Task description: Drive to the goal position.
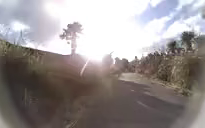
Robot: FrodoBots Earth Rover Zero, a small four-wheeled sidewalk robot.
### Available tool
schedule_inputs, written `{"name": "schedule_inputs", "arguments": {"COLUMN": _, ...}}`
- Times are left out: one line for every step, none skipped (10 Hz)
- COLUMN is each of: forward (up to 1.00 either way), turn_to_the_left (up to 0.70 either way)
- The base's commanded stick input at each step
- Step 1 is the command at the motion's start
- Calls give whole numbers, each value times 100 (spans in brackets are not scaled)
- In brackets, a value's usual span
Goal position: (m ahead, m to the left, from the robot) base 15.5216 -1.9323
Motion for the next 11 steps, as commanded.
{"name": "schedule_inputs", "arguments": {"forward": 50, "turn_to_the_left": -47}}
{"name": "schedule_inputs", "arguments": {"forward": 50, "turn_to_the_left": -47}}
{"name": "schedule_inputs", "arguments": {"forward": 50, "turn_to_the_left": -47}}
{"name": "schedule_inputs", "arguments": {"forward": 50, "turn_to_the_left": -47}}
{"name": "schedule_inputs", "arguments": {"forward": 50, "turn_to_the_left": -47}}
{"name": "schedule_inputs", "arguments": {"forward": 50, "turn_to_the_left": -47}}
{"name": "schedule_inputs", "arguments": {"forward": 50, "turn_to_the_left": -47}}
{"name": "schedule_inputs", "arguments": {"forward": 50, "turn_to_the_left": -47}}
{"name": "schedule_inputs", "arguments": {"forward": 50, "turn_to_the_left": -47}}
{"name": "schedule_inputs", "arguments": {"forward": 50, "turn_to_the_left": -47}}
{"name": "schedule_inputs", "arguments": {"forward": 50, "turn_to_the_left": -47}}
